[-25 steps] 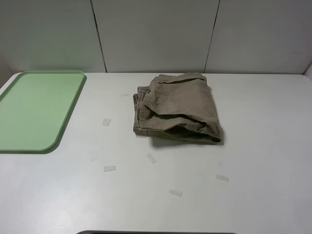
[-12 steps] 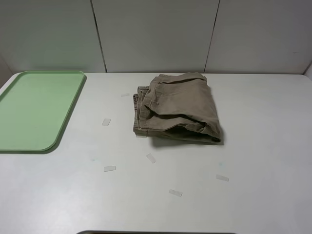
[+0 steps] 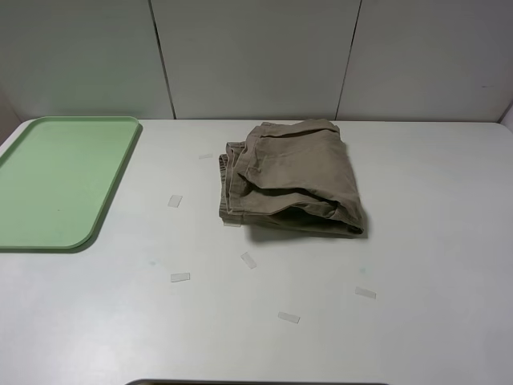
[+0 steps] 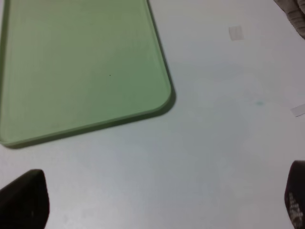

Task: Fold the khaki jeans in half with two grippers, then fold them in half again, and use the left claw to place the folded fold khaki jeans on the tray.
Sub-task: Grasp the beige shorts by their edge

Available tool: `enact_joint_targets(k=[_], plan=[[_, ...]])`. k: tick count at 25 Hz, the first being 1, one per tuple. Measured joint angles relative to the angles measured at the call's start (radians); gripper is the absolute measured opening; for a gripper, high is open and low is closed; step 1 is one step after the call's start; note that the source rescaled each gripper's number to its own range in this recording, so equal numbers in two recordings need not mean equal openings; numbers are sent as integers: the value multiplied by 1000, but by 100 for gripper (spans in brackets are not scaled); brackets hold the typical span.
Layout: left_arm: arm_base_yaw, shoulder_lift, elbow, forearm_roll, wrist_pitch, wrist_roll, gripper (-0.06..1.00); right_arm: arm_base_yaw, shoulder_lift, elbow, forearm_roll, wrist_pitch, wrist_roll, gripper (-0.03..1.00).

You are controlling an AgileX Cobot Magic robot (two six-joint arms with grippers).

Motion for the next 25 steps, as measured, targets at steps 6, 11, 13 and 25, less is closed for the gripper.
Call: enact_joint_targets(k=[6, 11, 13, 25], plan=[[0, 0, 0, 0, 0, 0, 100, 0, 0, 0, 0, 0, 0, 100], [0, 0, 0, 5, -3, 0, 100, 0, 0, 0, 0, 0, 0, 100], [0, 0, 0, 7, -9, 0, 100, 0, 0, 0, 1, 0, 0, 100], [0, 172, -15, -10, -157, -113, 98, 0, 0, 0, 1, 0, 0, 100]])
